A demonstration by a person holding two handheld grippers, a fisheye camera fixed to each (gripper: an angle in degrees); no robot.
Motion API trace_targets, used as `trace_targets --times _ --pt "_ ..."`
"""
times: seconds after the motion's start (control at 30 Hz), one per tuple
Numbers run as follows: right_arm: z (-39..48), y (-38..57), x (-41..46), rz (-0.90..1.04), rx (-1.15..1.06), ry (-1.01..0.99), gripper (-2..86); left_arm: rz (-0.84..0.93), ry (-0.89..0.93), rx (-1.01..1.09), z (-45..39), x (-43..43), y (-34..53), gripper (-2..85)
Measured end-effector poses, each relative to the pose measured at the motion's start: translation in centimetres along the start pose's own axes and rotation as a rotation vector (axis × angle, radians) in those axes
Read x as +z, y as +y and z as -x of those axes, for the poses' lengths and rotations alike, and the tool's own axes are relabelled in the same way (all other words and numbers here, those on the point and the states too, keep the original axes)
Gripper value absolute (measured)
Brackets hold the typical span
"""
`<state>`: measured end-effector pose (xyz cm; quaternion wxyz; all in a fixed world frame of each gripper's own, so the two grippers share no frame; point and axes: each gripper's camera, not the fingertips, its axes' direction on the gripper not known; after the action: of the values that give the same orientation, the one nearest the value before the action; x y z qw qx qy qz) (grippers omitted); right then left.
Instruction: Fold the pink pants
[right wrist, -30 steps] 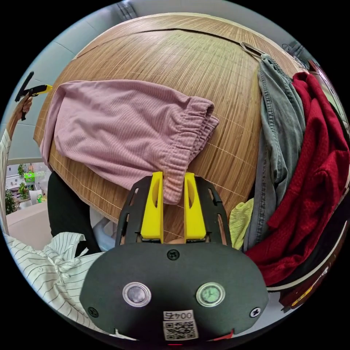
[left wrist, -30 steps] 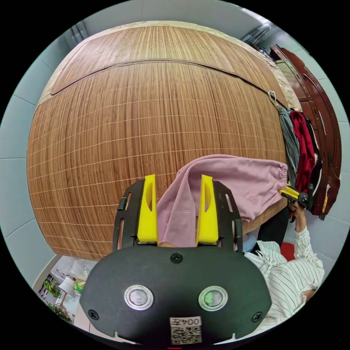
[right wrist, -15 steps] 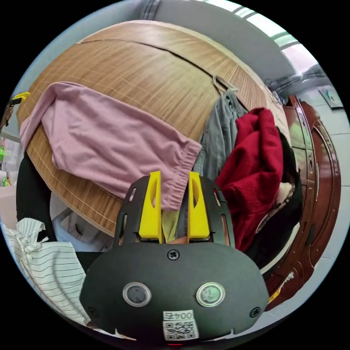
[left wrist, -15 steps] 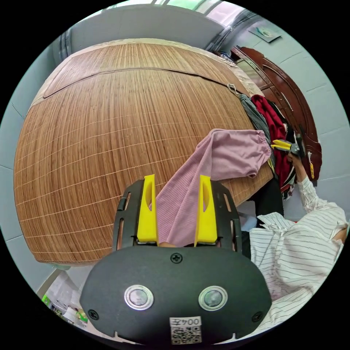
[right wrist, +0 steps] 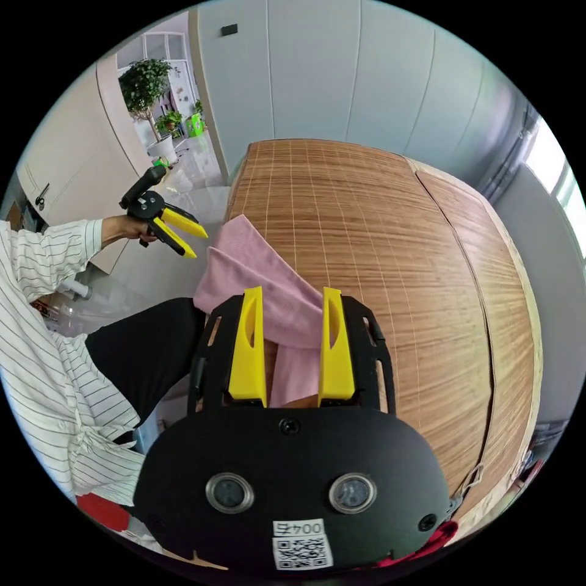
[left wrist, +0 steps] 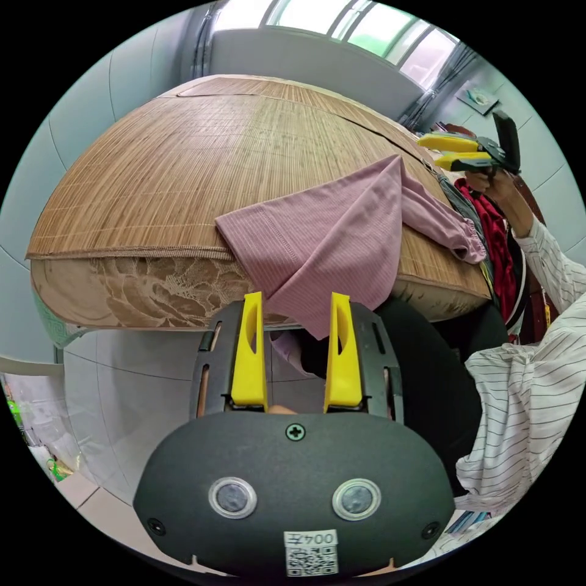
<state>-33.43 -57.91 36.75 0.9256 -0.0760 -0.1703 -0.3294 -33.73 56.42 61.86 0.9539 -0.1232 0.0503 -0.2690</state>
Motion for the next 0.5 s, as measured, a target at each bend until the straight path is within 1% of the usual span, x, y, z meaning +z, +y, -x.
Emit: trace_targets --times 0.1,0.2,0.3,0.5 --pt "2.5 -7.7 2.8 0.005 -0.06 -0.045 13.6 -0.009 -0.03 -0.045 -0.2 1.7 3.3 14.7" --pt "5.9 -14.0 6.1 0.06 -0.159 -0.046 13.5 -0.048 0.045 -0.137 0.4 3.6 5.8 14.9" --pt "8.3 -19.2 8.9 0.117 -0.223 -0.057 13.6 -0.076 0.047 -0.178 -0.4 5.0 7.1 15.0" --pt "10.5 -26.3 12.5 0.207 -0.266 -0.067 14.0 -0.113 0.052 -0.306 -1.8 6.7 9.1 14.1"
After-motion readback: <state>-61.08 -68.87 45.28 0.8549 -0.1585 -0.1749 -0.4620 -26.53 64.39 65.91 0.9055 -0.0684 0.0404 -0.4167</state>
